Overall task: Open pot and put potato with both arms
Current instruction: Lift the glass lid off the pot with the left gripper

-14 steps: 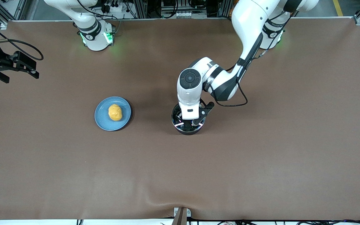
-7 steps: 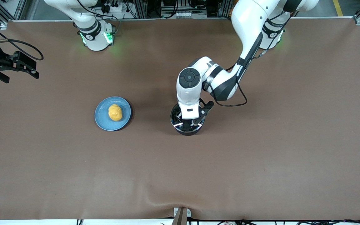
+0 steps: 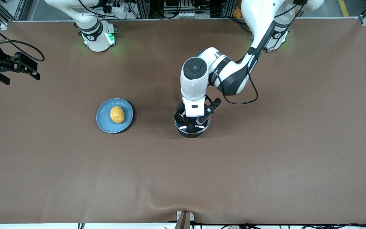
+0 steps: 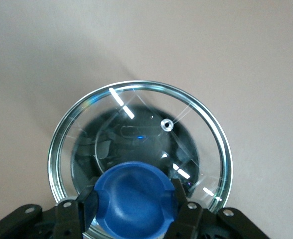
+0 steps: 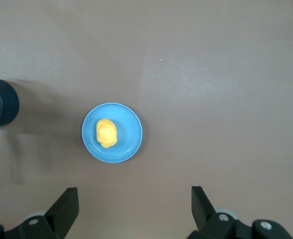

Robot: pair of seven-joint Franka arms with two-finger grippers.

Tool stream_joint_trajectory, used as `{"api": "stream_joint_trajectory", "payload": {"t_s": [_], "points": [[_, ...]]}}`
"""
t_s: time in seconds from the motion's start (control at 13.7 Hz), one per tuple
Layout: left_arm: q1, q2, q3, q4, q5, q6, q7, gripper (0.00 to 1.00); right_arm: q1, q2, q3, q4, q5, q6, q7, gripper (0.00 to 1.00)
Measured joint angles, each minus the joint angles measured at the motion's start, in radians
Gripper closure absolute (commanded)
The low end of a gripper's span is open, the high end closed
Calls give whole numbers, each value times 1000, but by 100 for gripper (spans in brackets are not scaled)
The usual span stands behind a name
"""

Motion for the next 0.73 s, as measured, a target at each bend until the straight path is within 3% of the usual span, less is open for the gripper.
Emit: {"api": "stream_joint_trajectory", "payload": {"t_s": [0.44,0.73], "points": [[181,-61,3,-29,16,-76,301,100,-2,147,-3,-5,-2,15,0,0],[287,-59,1,-90,17,-73,473,100,13,168,0,-15,5,-8,7,0]]}}
